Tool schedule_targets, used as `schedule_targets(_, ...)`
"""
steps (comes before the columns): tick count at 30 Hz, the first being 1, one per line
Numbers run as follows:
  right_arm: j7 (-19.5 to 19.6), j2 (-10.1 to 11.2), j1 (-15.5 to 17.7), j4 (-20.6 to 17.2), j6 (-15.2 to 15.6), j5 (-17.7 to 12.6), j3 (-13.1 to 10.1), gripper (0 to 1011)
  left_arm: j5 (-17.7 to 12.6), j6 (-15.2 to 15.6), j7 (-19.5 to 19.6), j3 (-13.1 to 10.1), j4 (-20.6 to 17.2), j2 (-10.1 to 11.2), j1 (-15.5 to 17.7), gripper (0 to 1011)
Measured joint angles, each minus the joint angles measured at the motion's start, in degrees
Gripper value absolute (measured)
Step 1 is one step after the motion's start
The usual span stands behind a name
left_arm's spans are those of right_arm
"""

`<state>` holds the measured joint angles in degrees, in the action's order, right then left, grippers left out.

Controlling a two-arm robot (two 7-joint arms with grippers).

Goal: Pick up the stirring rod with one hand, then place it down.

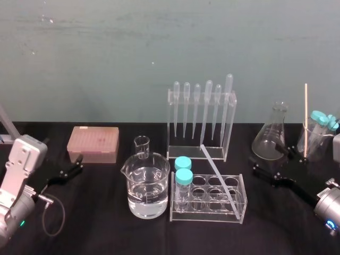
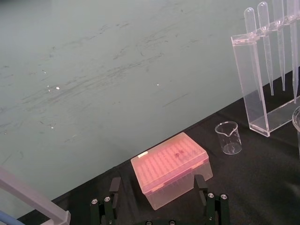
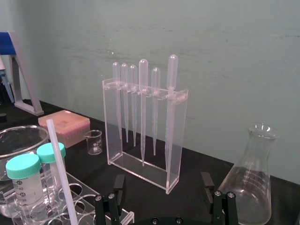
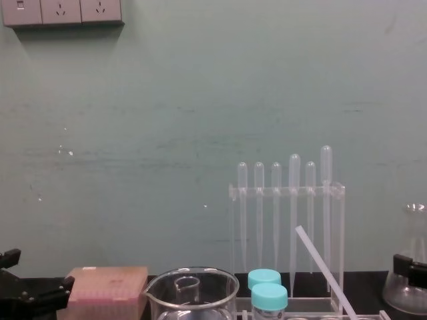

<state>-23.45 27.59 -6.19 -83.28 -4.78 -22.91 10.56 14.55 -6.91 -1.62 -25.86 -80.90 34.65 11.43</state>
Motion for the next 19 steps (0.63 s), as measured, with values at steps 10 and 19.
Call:
schedule_targets(10,0.0,0.0,-0.1,0.0,-0.9,0.0,0.0,1003,0.0,0.0,0.0,0.0,0.0,0.0,0.0,1000)
schedule_targets(19,0.0,0.0,-0.1,-0.1,-1.3,0.0,0.0,1003,0.0,0.0,0.0,0.0,0.0,0.0,0.0,1000)
